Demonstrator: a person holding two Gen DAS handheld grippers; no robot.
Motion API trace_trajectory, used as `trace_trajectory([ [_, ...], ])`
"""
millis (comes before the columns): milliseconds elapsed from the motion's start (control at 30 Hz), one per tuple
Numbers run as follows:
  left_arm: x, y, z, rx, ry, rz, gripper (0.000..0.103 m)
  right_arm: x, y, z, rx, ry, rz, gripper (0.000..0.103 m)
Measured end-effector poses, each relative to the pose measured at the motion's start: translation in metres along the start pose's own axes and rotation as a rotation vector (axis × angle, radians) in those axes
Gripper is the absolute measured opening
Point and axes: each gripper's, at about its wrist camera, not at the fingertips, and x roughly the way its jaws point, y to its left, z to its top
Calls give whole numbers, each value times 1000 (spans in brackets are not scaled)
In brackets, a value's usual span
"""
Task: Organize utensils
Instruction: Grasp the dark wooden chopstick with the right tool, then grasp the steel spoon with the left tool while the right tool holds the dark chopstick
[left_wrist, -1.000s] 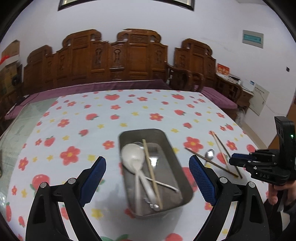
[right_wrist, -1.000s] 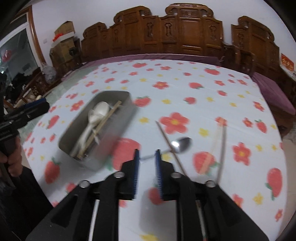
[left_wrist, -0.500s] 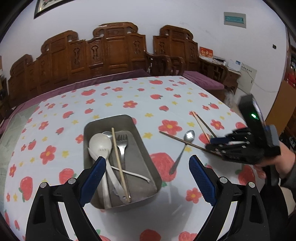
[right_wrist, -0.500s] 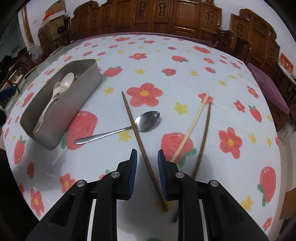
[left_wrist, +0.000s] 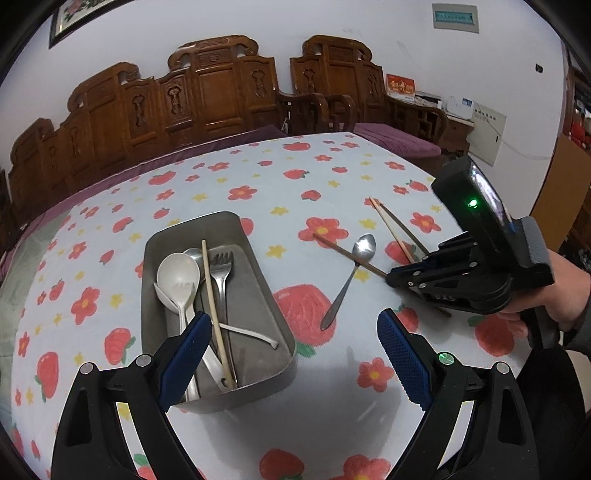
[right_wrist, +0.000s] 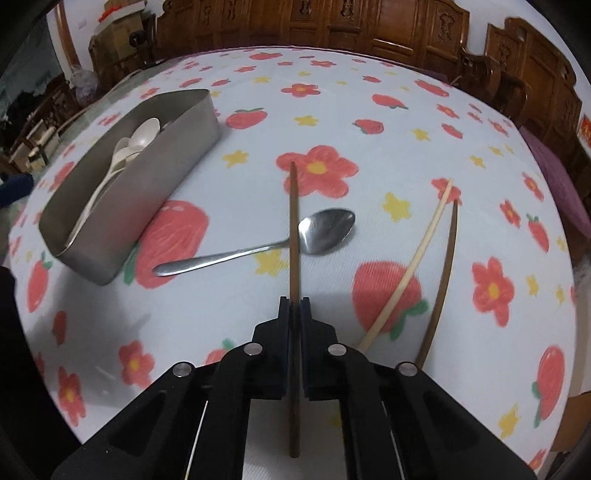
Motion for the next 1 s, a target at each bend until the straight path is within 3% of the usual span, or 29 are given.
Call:
trace_trajectory([
  [200,-2,-12,1,24,-4,-12,87,-38,-14,-16,95,-95,84,6],
  [500,21,-43,23,66,41,-66,87,-92,-42,-44,129,-185,19,6],
  [633,51,-54,38,80,89,-81,86,-98,-59,-57,161,-204,19,6],
  [867,106,-57,62,36,185,-93,72,-97,-87,-66,230,-213,24,6],
  [1000,120,-68,72,68,194,-78,71,-95,-95,-69,255,-213,31,6],
])
